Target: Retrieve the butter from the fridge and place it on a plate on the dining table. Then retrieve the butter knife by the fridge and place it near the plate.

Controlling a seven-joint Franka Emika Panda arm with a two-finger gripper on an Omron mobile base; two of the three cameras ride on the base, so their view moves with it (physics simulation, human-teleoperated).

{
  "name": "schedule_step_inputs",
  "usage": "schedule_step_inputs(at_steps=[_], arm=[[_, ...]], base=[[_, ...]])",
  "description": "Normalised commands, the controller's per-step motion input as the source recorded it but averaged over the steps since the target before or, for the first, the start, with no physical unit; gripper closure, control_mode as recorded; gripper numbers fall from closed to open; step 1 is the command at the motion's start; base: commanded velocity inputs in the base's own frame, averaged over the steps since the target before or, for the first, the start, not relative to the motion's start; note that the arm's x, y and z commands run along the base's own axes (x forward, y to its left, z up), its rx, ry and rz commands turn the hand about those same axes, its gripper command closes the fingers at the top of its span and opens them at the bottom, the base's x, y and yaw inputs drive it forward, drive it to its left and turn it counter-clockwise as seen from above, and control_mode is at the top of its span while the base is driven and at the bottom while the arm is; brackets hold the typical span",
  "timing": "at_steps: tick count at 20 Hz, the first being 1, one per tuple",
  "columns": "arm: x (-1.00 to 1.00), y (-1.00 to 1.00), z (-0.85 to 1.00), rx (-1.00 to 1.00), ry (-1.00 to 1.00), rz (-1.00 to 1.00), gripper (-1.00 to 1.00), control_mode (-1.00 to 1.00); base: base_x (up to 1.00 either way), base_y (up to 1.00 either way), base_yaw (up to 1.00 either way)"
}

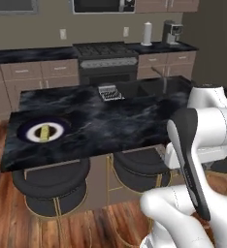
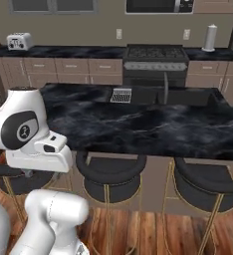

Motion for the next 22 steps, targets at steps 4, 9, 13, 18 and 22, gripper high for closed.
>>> schedule_step_inputs(at_steps=[4,9,13,18,22], arm=[[0.0,0.0,0.0,0.0,0.0,0.0,-1.0,1.0],[0.0,0.0,0.0,0.0,0.0,0.0,-1.0,1.0],[0.0,0.0,0.0,0.0,0.0,0.0,-1.0,1.0],[0.0,0.0,0.0,0.0,0.0,0.0,-1.0,1.0],[0.0,0.0,0.0,0.0,0.0,0.0,-1.0,1.0]], base=[[-0.1,-1.0,0.0],[-0.04,-1.0,0.0],[-0.04,-1.0,0.0],[0.0,-1.0,0.0],[0.0,-1.0,0.0]])
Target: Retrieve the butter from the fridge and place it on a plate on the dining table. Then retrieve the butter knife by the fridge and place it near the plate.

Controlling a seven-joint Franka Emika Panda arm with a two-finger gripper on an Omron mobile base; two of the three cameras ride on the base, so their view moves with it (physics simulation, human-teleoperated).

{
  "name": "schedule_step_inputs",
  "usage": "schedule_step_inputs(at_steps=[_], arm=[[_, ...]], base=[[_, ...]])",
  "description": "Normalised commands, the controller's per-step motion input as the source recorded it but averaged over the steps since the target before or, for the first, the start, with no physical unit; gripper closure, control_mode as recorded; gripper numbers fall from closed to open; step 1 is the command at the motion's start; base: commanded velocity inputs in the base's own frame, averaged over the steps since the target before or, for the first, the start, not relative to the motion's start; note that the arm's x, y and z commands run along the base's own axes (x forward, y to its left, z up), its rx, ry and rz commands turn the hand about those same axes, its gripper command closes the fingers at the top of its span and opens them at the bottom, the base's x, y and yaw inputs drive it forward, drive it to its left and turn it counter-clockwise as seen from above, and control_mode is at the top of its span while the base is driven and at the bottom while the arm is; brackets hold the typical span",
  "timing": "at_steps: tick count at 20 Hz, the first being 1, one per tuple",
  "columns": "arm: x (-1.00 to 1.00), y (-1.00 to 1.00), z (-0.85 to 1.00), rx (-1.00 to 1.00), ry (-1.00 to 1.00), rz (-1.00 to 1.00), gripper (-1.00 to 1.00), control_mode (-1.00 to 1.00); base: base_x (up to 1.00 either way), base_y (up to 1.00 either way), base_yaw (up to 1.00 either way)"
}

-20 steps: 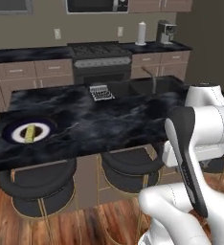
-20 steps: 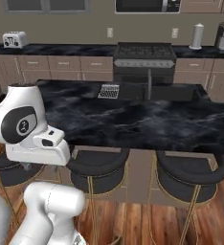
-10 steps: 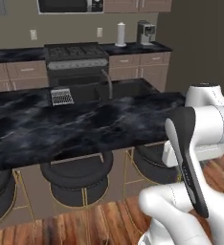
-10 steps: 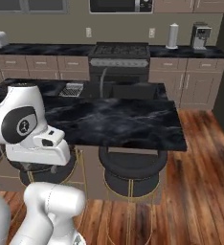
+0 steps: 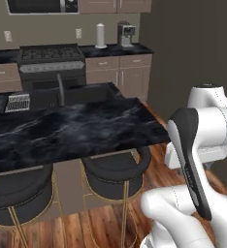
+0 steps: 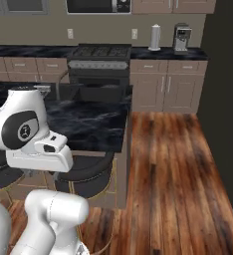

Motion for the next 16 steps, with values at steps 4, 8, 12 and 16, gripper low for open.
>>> schedule_step_inputs(at_steps=[4,8,12,16], arm=[[0.0,0.0,0.0,0.0,0.0,0.0,-1.0,1.0],[0.0,0.0,0.0,0.0,0.0,0.0,-1.0,1.0],[0.0,0.0,0.0,0.0,0.0,0.0,-1.0,1.0],[0.0,0.0,0.0,0.0,0.0,0.0,-1.0,1.0]], base=[[0.0,-1.0,0.0],[0.01,-1.0,0.0],[0.19,-0.96,0.01],[0.59,-0.78,0.04]])
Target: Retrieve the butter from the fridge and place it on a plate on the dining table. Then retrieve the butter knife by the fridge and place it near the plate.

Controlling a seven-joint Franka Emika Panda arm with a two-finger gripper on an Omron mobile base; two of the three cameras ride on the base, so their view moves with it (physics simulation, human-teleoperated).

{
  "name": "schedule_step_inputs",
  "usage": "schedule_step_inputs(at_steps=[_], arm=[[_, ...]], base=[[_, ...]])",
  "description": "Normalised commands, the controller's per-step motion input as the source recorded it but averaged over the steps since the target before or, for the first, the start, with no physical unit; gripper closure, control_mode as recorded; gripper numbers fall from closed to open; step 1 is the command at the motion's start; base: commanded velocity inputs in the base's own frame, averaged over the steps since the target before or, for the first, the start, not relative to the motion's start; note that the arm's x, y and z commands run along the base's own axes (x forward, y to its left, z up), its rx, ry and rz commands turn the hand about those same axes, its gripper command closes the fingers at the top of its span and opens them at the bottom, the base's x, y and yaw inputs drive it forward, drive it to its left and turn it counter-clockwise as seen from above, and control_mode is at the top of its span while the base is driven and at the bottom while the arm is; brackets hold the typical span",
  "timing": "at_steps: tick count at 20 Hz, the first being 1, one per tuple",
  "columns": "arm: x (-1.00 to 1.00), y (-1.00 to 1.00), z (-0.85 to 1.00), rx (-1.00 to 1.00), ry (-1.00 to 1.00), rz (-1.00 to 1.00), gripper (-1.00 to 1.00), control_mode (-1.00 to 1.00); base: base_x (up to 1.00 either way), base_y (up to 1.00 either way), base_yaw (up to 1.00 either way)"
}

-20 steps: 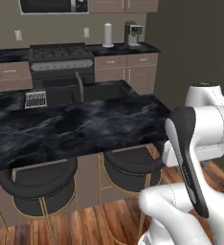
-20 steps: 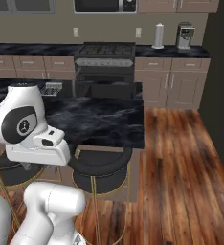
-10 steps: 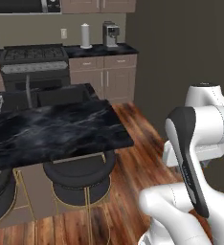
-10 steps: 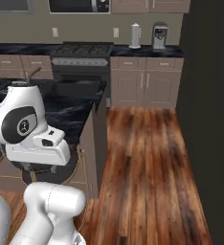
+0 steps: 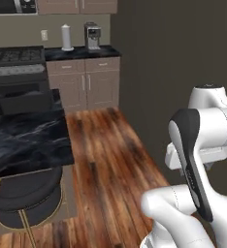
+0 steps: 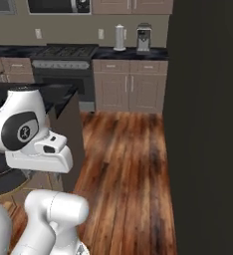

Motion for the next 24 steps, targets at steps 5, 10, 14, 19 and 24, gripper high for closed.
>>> schedule_step_inputs(at_steps=[5,10,14,19,24], arm=[[0.0,0.0,0.0,0.0,0.0,0.0,-1.0,1.0],[0.0,0.0,0.0,0.0,0.0,0.0,-1.0,1.0],[0.0,0.0,0.0,0.0,0.0,0.0,-1.0,1.0],[0.0,0.0,0.0,0.0,0.0,0.0,-1.0,1.0],[0.0,0.0,0.0,0.0,0.0,0.0,-1.0,1.0]], base=[[0.67,-0.67,0.05],[0.7,-0.08,0.06],[0.76,0.03,0.01],[0.98,0.01,0.0],[1.0,0.02,0.0]])
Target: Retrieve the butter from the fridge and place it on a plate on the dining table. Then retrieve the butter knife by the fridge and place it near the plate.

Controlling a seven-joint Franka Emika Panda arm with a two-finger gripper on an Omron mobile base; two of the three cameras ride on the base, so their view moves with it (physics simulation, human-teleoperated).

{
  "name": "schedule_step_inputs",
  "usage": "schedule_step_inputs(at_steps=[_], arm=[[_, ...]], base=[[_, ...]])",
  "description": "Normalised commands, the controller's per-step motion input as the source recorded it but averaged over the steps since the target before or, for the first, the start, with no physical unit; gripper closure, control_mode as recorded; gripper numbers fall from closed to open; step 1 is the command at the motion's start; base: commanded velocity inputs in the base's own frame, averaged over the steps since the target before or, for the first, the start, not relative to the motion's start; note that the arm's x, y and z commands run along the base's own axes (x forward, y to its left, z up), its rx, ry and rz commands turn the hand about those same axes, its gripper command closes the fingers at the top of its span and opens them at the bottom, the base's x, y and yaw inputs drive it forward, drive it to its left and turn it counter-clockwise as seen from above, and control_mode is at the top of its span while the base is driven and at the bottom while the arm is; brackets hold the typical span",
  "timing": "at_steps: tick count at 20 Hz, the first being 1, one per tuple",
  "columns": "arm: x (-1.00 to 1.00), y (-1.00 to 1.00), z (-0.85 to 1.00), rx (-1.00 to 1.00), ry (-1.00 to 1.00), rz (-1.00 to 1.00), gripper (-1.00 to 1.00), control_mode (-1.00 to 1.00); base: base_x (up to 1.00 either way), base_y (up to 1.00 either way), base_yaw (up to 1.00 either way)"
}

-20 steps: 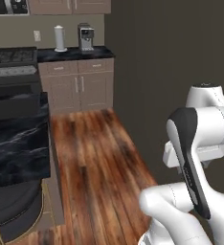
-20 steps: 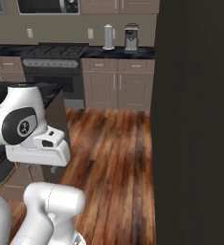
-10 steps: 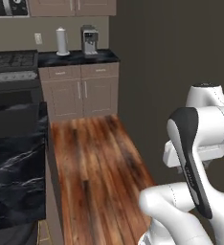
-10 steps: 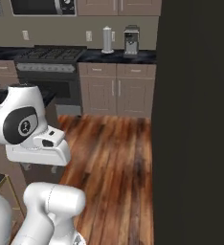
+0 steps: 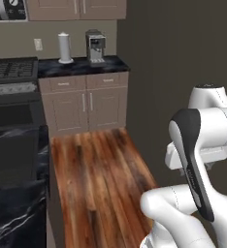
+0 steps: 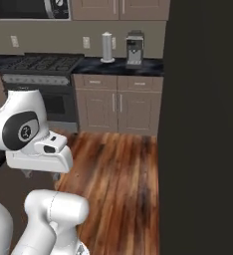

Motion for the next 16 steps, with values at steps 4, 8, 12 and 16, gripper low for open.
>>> schedule_step_inputs(at_steps=[4,8,12,16], arm=[[0.0,0.0,0.0,0.0,0.0,0.0,-1.0,1.0],[0.0,0.0,0.0,0.0,0.0,0.0,-1.0,1.0],[0.0,0.0,0.0,0.0,0.0,0.0,-1.0,1.0],[0.0,0.0,0.0,0.0,0.0,0.0,-1.0,1.0]], base=[[1.0,0.0,0.0],[1.0,0.0,0.02],[1.0,0.0,0.13],[1.0,0.02,0.18]])
